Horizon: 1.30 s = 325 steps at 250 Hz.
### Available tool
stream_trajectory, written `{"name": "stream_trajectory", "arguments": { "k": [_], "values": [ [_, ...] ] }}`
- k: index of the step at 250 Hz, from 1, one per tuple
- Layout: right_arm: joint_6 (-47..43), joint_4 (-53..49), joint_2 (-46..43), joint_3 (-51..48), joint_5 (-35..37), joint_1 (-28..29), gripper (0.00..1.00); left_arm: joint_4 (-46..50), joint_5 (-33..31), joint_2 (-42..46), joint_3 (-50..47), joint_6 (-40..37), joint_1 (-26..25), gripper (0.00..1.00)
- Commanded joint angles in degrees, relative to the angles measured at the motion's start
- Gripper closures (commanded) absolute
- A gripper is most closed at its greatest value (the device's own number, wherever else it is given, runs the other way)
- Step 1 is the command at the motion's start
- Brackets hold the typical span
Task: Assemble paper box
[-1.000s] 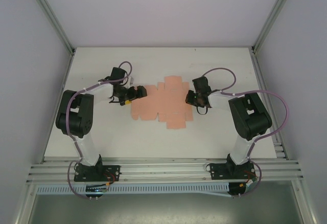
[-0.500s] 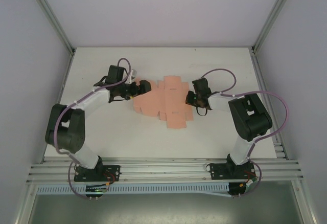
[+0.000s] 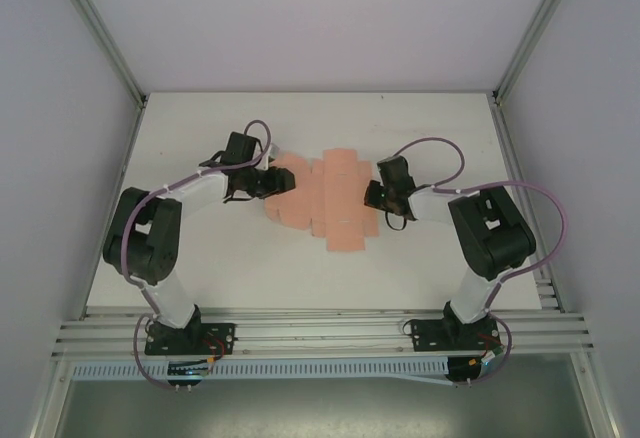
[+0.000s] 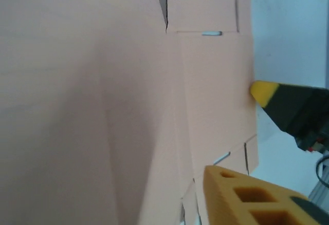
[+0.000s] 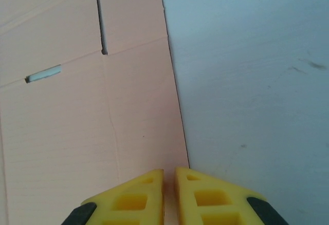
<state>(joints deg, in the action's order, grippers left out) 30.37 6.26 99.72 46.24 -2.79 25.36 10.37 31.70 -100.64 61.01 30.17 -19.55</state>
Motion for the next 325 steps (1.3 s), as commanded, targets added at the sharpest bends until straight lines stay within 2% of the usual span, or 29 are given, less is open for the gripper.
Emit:
{"name": "stream_trajectory", "arguments": {
  "k": [1, 17, 43, 68, 80, 92, 106, 131, 174, 211, 243, 266, 286, 325],
  "values": [
    [-1.3, -7.1, -1.1, -3.3, -0.8, 0.9, 0.85, 2.1, -2.6, -1.1, 2.6, -1.8, -1.4, 0.86],
    [-2.2, -7.8, -4.4, -3.3, -0.1, 0.6, 0.82, 1.2, -2.3, -0.2, 1.9, -1.9, -1.4, 1.0],
    [-4.1, -8.7, -11.6, -3.7, 0.6, -0.3, 0.73, -1.6, -1.9, 3.9, -0.2, -2.9, -1.4, 1.0],
    [-5.7, -7.7, -19.3, -5.4, -2.3, -2.6, 0.58, -4.4, -1.6, 10.0, -3.9, -3.1, -1.4, 1.0],
    [-5.6, -7.1, -22.6, -6.5, -5.8, -4.6, 0.48, -6.4, -0.2, 13.5, -5.8, -3.0, -1.4, 1.0],
    [-5.6, -5.7, -25.6, -8.0, -11.1, -7.2, 0.29, -8.9, 1.3, 17.2, -7.9, -2.8, -1.3, 1.0],
    [-5.1, -3.2, -28.4, -10.0, -17.6, -10.4, 0.16, -11.8, 2.9, 21.6, -10.3, -2.6, -1.4, 1.0],
    [-4.7, 2.0, -32.0, -13.2, -28.0, -14.6, 0.08, -16.1, 6.2, 28.5, -13.1, -2.9, -1.4, 1.0],
    [-5.5, 7.3, -34.7, -14.3, -39.4, -16.0, 0.08, -21.5, 12.3, 35.4, -14.9, -2.0, -1.4, 1.0],
    [-2.9, 12.8, -34.3, -14.0, -43.4, -17.2, 0.14, -23.6, 15.2, 38.2, -14.4, -0.5, -1.4, 1.0],
    [-0.6, 17.0, -33.3, -13.7, -47.5, -18.7, 0.31, -23.7, 12.3, 40.2, -15.1, 0.6, -1.4, 1.0],
    [0.8, 20.4, -33.2, -14.1, -50.8, -18.7, 0.42, -24.8, 12.7, 41.0, -16.0, 1.3, -1.4, 1.0],
    [0.2, 21.1, -33.4, -14.2, -52.5, -18.7, 0.43, -26.3, 12.8, 41.1, -16.7, 1.8, -1.4, 1.0],
    [-0.7, 18.6, -33.8, -13.9, -50.9, -19.0, 0.43, -28.1, 13.9, 40.9, -16.6, 2.6, -1.4, 1.0]
  ]
}}
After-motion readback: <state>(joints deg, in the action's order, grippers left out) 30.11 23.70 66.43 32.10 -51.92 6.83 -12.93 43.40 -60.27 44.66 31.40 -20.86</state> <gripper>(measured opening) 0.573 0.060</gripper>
